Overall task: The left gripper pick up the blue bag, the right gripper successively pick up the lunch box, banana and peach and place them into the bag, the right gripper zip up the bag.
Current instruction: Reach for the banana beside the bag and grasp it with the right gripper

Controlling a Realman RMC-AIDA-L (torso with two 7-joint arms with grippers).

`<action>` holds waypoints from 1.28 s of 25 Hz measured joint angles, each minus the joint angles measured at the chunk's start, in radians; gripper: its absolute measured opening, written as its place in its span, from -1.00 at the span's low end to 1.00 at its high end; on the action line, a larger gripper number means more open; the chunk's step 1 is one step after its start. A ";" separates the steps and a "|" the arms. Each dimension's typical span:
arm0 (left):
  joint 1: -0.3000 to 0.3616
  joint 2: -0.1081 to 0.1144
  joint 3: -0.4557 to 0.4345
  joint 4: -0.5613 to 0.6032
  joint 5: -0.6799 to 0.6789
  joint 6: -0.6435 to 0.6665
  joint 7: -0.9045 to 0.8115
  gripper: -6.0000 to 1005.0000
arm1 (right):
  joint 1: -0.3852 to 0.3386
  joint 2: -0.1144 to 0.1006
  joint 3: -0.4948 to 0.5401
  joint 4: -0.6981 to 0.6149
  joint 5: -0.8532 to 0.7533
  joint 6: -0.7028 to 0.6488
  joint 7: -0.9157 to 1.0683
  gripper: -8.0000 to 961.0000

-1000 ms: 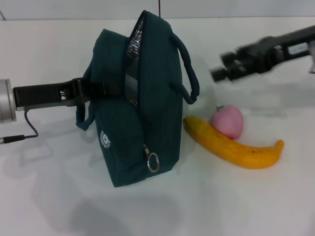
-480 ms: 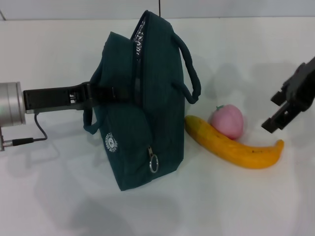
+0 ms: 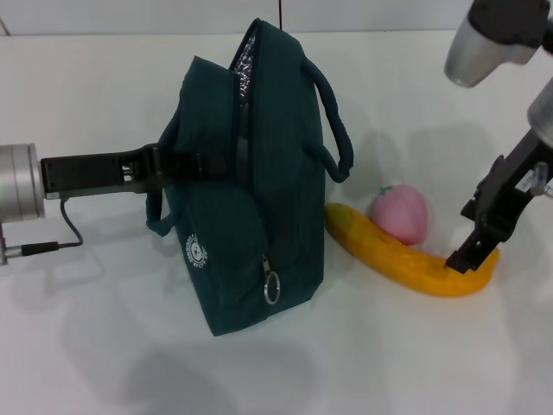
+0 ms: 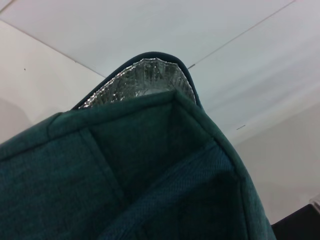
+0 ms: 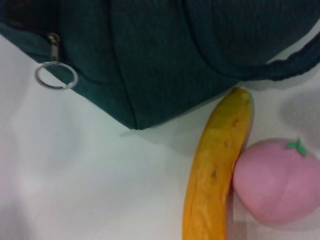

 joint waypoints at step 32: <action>0.004 -0.001 -0.002 -0.002 -0.011 0.000 0.011 -0.89 | 0.005 0.012 -0.247 0.155 0.047 0.189 -0.024 0.60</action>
